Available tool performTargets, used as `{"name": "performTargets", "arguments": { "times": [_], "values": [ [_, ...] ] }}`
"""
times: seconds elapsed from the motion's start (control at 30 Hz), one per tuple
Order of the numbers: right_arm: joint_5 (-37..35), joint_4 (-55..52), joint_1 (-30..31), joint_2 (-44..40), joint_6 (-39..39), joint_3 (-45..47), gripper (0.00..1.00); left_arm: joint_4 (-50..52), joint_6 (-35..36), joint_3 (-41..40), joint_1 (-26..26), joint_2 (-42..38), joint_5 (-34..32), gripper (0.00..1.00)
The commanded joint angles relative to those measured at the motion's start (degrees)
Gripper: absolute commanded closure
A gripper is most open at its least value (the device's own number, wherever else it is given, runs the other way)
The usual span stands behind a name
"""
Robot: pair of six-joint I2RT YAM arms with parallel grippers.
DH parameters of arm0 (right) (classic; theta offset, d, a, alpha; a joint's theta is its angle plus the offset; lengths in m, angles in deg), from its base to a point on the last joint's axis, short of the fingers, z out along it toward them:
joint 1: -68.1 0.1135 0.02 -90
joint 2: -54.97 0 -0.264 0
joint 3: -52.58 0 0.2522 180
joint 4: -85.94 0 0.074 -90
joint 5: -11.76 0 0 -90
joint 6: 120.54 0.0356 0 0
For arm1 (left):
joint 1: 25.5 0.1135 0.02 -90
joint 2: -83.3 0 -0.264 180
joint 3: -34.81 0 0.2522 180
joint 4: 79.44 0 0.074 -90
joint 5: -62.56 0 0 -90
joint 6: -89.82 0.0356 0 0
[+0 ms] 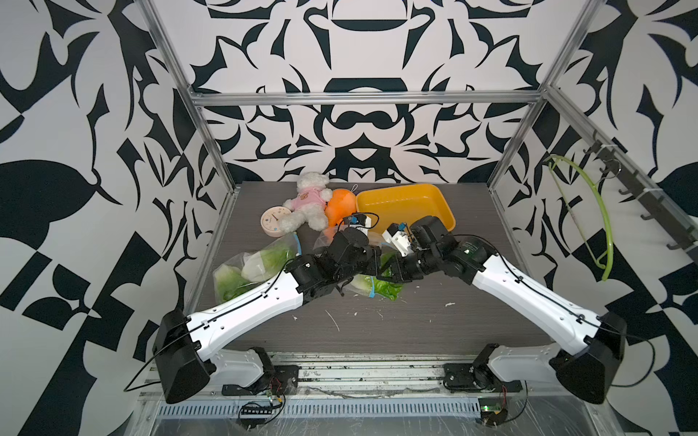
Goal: Put the chinese cabbages into a zipper bag and zip it
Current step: Place the Chinese cabbage in the zipper food storage bag, then adjust the zipper food storage bag at the center of the board.
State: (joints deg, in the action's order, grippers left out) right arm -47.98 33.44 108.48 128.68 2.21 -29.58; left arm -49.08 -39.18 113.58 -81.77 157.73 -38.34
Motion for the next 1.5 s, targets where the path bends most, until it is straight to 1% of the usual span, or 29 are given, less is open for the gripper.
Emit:
{"name": "performTargets", "arguments": {
  "times": [0.0, 0.13, 0.17, 0.27, 0.37, 0.47, 0.57, 0.63, 0.7, 0.83, 0.93, 1.13, 1.27, 1.47],
  "values": [
    [0.60, 2.97, 0.31, -2.58, -0.44, -2.08, 0.79, -0.62, 0.35, 0.96, -0.24, -3.24, -1.85, 1.00],
    [0.72, 0.19, 0.31, -4.17, -1.99, -3.95, 0.68, -1.39, -0.46, -0.51, -0.24, -4.67, -4.34, 1.00],
    [0.15, -0.69, 0.31, -4.94, -2.28, -4.47, 0.65, -1.59, -0.53, -0.82, -0.24, -4.94, -4.84, 1.00],
    [-3.24, -4.89, 0.31, -7.22, -3.38, -6.85, 0.59, -1.14, -0.68, -1.63, -0.24, -5.49, -6.09, 1.00],
    [-6.87, -9.77, 0.31, -9.25, -4.06, -9.60, 0.57, -1.50, -1.07, -2.55, -0.24, -6.22, -6.77, 1.00],
    [-13.64, -15.69, 0.31, -10.55, -4.24, -11.59, 0.56, -2.20, -1.17, -3.05, -0.24, -6.49, -6.86, 1.00],
    [-20.85, -20.68, 0.31, -10.96, -3.09, -11.35, 0.56, -2.04, -1.16, -3.05, -0.24, -6.23, -6.90, 1.00],
    [-22.70, -21.64, 0.31, -11.04, -1.83, -9.47, 0.56, -2.11, -1.25, -2.95, -0.24, -6.06, -6.91, 1.00],
    [-21.82, -19.90, 0.31, -11.12, -0.01, -6.32, 0.56, -2.19, -1.34, -2.98, -0.24, -5.97, -6.98, 1.00],
    [-17.28, -10.62, 0.31, -12.40, 4.67, 2.99, 0.56, -2.04, -1.26, -2.88, -0.24, -6.11, -7.21, 1.00],
    [-18.43, -8.45, 0.30, -12.63, 6.17, 6.50, 0.56, -1.87, -1.33, -2.90, -0.24, -6.34, -7.21, 1.00],
    [-20.98, -5.50, 0.30, -13.24, 7.36, 10.58, 0.61, -1.98, -1.42, -2.86, -0.24, -6.66, -6.90, 1.00],
    [-19.57, -1.03, 0.31, -12.52, 8.60, 12.15, 0.65, -2.28, -1.43, -2.80, -0.24, -6.50, -6.66, 1.00],
    [-17.94, 2.69, 0.31, -10.17, 9.47, 13.87, 0.71, -1.93, -1.16, -2.35, -0.24, -6.48, -6.73, 1.00]
  ]
}}
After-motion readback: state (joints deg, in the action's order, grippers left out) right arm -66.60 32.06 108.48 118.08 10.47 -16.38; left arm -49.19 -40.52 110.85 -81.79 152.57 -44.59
